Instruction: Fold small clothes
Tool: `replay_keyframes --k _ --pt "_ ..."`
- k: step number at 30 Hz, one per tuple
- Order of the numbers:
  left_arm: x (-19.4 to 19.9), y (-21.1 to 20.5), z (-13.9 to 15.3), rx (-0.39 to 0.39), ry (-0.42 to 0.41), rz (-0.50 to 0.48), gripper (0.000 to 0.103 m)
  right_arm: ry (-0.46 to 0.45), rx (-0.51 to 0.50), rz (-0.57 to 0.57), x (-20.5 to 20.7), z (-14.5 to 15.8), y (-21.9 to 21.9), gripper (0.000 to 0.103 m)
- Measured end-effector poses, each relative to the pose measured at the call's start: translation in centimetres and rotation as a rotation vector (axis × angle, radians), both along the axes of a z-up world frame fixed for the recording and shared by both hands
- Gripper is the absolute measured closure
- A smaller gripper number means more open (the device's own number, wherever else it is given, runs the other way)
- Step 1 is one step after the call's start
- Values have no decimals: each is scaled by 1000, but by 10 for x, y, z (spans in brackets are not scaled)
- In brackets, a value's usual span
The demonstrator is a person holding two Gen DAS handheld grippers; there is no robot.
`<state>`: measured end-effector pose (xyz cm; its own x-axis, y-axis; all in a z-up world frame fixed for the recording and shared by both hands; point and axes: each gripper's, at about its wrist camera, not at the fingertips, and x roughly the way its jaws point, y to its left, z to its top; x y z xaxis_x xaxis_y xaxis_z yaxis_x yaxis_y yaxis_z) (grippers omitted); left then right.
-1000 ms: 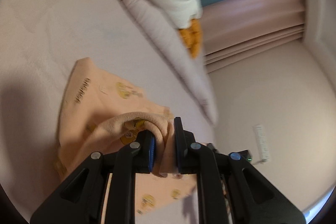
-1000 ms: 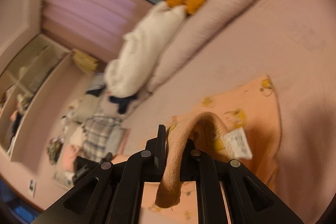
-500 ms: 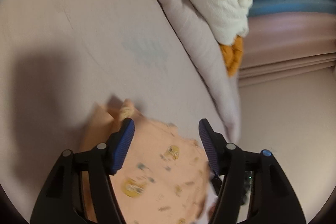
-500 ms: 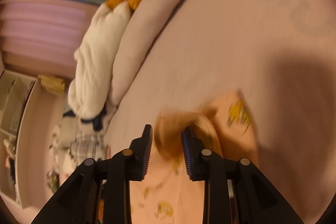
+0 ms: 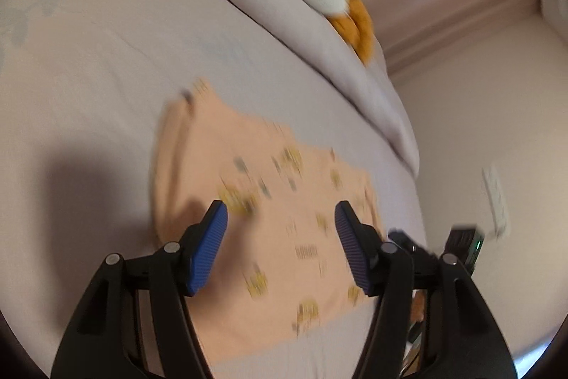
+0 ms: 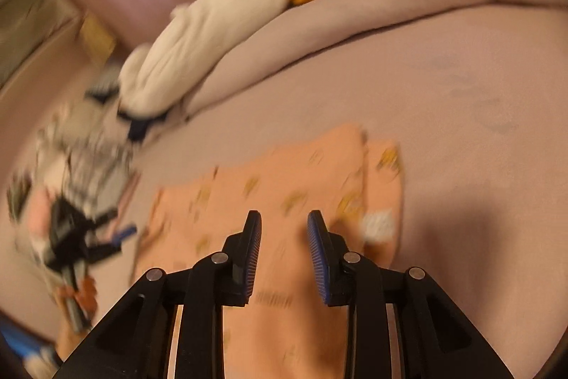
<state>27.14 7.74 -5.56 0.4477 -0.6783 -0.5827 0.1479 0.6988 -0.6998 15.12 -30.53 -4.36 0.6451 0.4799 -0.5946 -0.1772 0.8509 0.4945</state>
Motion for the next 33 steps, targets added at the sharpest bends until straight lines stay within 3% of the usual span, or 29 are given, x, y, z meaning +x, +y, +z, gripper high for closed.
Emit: replay_keyframes --k 3,7,9,10,14,18,22,28,33 --pt "-30 -21 -10 63 -15 -85 41 18 -49 57 -15 -9 13 73" --pt "-58 -34 -34 159 10 -152 42 91 -240 70 -28 -33 27 73" --pt "-59 -34 -45 184 33 -152 44 107 -311 54 -35 -43 24 79" --pt "-66 -31 -49 183 33 -154 45 95 -340 45 -40 -45 21 86" --pt "-72 -16 -48 156 36 -147 45 112 -394 34 -51 -43 13 88" --pt "-86 1 -41 162 35 -123 45 140 -398 4 -59 -40 3 88" --pt "-85 18 -33 177 14 -53 41 97 -357 -22 -68 -32 8 83" --pt "-50 26 -42 89 52 22 41 -25 -255 40 -56 -12 33 81" --pt "-15 19 -53 32 70 34 41 -34 -168 107 -28 -14 64 81"
